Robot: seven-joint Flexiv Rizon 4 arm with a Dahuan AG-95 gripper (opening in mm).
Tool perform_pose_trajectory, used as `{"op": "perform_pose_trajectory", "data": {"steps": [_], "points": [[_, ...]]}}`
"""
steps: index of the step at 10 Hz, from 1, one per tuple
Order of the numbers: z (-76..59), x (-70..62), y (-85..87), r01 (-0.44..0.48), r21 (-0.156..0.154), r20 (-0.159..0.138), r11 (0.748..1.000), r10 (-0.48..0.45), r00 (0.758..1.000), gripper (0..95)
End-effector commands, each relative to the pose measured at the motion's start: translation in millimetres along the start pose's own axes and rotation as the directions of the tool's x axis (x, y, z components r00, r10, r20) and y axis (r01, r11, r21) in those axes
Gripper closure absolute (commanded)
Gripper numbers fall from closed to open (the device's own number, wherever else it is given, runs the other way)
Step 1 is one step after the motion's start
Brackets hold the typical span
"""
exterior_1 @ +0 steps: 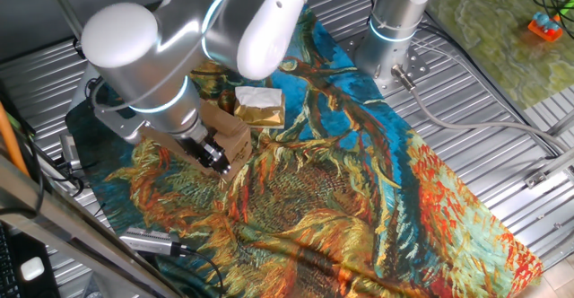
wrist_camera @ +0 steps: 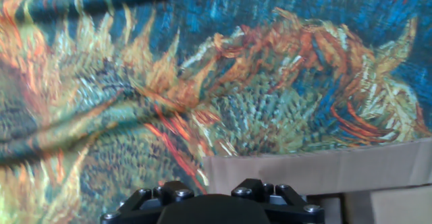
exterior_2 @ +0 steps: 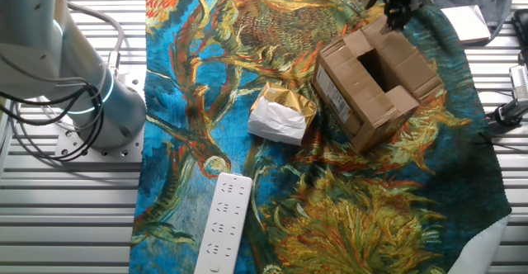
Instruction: Cover the box
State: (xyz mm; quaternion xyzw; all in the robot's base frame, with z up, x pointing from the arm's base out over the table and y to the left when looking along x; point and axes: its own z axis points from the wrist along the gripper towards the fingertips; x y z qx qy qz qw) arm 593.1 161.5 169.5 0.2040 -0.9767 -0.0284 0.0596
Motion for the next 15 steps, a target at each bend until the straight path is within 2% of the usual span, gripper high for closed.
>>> {"op": "perform_pose_trajectory", "data": {"steps": [1, 3, 4, 5, 9, 15], "points": [[-0.4, 0.5, 0.1, -0.017, -0.002, 0.000, 1.000, 0.017, 1.000, 57.0], [-0.4, 0.5, 0.1, -0.030, -0.006, 0.008, 1.000, 0.030, 1.000, 57.0], [-0.4, 0.5, 0.1, -0.036, -0.025, 0.034, 0.999, 0.037, 0.999, 57.0], [-0.4, 0.5, 0.1, -0.039, -0.026, 0.036, 0.999, 0.040, 0.999, 57.0], [-0.4, 0.5, 0.1, -0.046, -0.002, 0.023, 0.999, 0.046, 0.999, 57.0], [-0.4, 0.5, 0.1, -0.053, 0.007, 0.026, 0.999, 0.052, 0.998, 57.0]]}}
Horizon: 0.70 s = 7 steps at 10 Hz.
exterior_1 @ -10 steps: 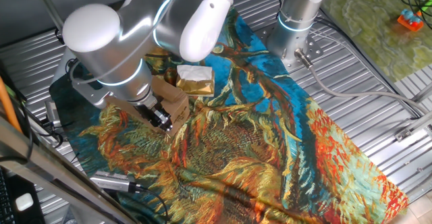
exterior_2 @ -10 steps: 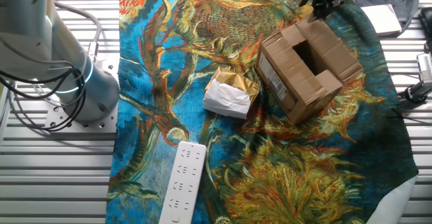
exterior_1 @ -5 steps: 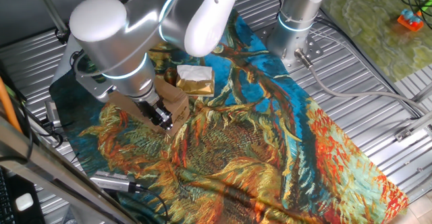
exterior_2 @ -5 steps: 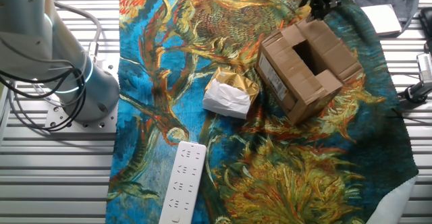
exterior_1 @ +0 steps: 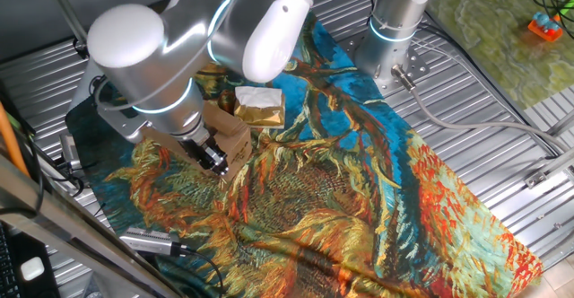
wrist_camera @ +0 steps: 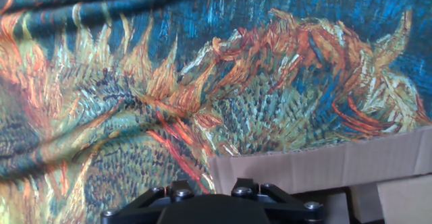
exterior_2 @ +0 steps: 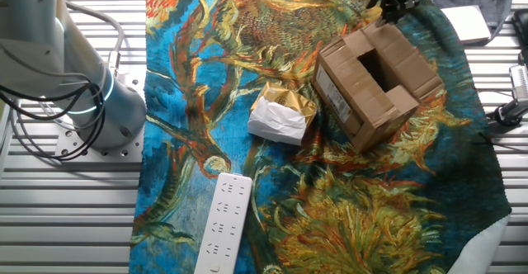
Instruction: Cover the box
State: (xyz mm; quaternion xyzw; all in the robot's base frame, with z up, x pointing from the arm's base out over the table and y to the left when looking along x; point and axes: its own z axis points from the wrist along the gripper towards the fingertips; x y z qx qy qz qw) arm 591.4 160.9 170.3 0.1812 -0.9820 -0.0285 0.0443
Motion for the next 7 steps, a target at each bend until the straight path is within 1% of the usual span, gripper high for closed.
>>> {"op": "perform_pose_trajectory", "data": {"steps": [1, 3, 6, 7], "points": [[0.3, -1.4, -0.1, -0.015, 0.007, -0.006, 1.000, 0.015, 1.000, 57.0], [0.3, -1.4, -0.1, -0.012, -0.001, -0.003, 1.000, 0.012, 1.000, 57.0], [0.3, -1.4, -0.1, -0.001, 0.008, -0.007, 1.000, 0.001, 1.000, 57.0], [-0.3, -0.6, 0.8, -0.003, 0.019, -0.013, 1.000, 0.003, 1.000, 57.0]]}}
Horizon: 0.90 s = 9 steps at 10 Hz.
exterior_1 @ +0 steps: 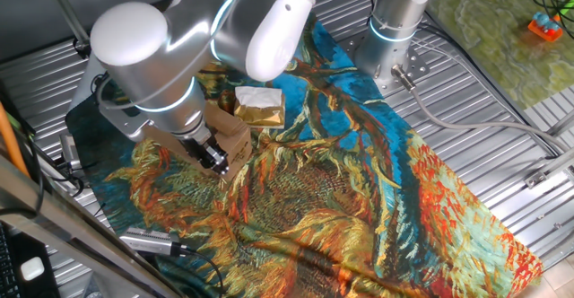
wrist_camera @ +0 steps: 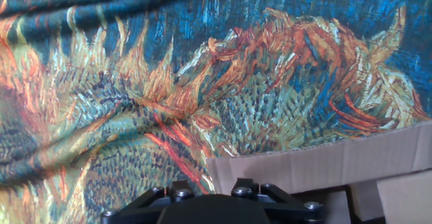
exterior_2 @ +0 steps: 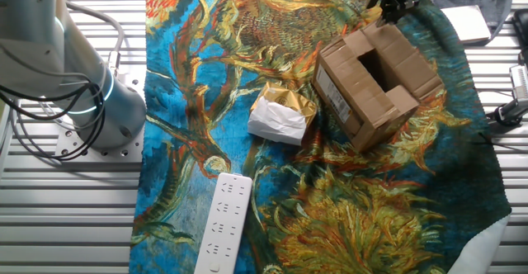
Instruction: Cover the box
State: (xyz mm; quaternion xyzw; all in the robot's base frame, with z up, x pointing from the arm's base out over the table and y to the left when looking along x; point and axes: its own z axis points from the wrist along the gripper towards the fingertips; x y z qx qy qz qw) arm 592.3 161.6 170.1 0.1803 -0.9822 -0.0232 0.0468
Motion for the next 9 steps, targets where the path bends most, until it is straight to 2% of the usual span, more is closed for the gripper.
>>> {"op": "perform_pose_trajectory", "data": {"steps": [1, 5, 7, 9], "points": [[-2.1, 3.0, 3.3, 0.001, 0.013, -0.007, 1.000, -0.001, 1.000, 57.0], [-3.9, 7.9, 7.3, -0.006, 0.016, -0.013, 1.000, 0.006, 1.000, 57.0], [-2.3, 10.3, 6.1, -0.008, 0.016, -0.007, 1.000, 0.008, 1.000, 57.0], [-4.0, 1.0, 5.6, -0.014, 0.019, -0.003, 1.000, 0.014, 1.000, 57.0]]}}
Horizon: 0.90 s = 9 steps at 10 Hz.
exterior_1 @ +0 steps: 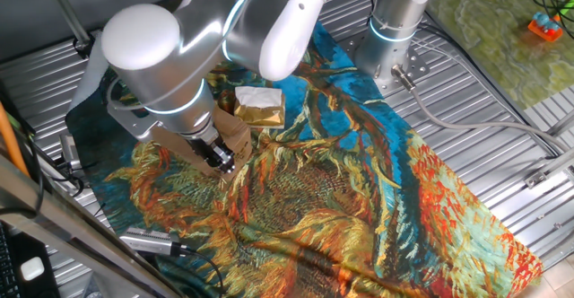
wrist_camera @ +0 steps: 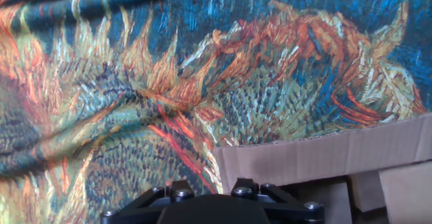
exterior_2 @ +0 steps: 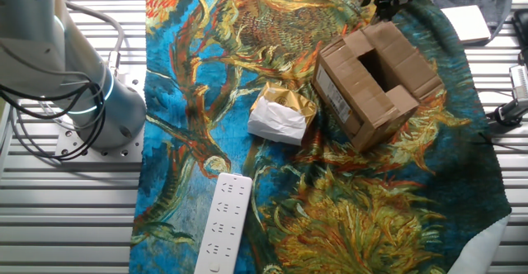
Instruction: Cover the box
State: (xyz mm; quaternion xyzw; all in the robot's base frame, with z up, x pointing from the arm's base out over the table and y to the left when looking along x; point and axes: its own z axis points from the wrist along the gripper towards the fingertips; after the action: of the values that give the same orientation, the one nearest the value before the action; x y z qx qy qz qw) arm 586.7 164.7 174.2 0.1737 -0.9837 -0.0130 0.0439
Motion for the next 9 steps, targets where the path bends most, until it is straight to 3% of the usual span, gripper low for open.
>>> {"op": "perform_pose_trajectory", "data": {"steps": [1, 5, 9], "points": [[-0.9, -7.5, -0.1, 0.002, 0.000, -0.007, 1.000, -0.002, 1.000, 57.0], [4.1, -31.5, -10.3, 0.036, -0.003, -0.005, 0.999, -0.036, 0.999, 57.0], [5.0, -47.1, -14.3, 0.058, 0.003, -0.012, 0.998, -0.058, 0.998, 57.0]]}}
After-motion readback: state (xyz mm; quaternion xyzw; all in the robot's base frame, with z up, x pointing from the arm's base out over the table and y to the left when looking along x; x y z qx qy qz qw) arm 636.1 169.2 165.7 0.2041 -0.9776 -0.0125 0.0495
